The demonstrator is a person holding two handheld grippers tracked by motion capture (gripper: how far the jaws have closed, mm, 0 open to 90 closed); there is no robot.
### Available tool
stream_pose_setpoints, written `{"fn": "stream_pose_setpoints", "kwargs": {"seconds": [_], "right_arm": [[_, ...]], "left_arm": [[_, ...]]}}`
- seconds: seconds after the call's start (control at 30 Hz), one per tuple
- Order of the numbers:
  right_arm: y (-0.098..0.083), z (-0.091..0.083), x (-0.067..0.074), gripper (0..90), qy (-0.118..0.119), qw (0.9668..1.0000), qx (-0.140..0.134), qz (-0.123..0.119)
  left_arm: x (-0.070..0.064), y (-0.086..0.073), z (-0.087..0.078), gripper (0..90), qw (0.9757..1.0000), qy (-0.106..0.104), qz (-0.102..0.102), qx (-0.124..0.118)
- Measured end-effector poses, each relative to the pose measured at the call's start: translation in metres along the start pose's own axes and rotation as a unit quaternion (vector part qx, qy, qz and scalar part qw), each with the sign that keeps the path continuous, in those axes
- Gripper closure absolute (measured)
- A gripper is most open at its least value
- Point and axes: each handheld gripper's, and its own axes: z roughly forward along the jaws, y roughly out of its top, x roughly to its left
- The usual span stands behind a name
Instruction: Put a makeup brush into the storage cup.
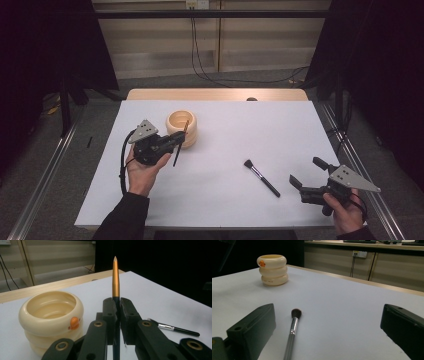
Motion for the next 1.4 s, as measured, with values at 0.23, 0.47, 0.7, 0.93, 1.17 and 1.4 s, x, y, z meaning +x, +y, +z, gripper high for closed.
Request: {"fn": "stream_pose_setpoints", "kwargs": {"seconds": [0.23, 0.47, 0.7, 0.93, 1.17, 1.4], "right_arm": [[0.000, 0.000, 0.000, 0.0, 0.002, 1.0000, -0.002, -0.001], [0.000, 0.001, 0.000, 0.0, 0.001, 1.0000, -0.002, 0.000], [0.000, 0.001, 0.000, 0.0, 0.001, 1.0000, -0.002, -0.002], [0.000, 0.001, 0.000, 0.0, -0.001, 1.0000, -0.002, 0.000], [0.000, 0.000, 0.000, 0.0, 0.002, 1.0000, -0.002, 0.000], [-0.001, 0.000, -0.001, 0.0, 0.000, 1.0000, -0.002, 0.000]], "left_arm": [[-0.001, 0.008, -0.005, 83.6, 0.9996, 0.000, 0.000, -0.028], [0.006, 0.016, -0.006, 83.6, 0.9994, 0.010, 0.003, -0.032], [0.010, 0.027, -0.002, 83.6, 0.9992, 0.015, 0.003, -0.036], [0.016, 0.034, 0.005, 83.6, 0.9991, 0.020, -0.001, -0.038], [0.024, 0.041, 0.010, 83.6, 0.9987, 0.027, -0.004, -0.043], [0.035, 0.048, 0.009, 83.6, 0.9976, 0.050, -0.011, -0.046]]}}
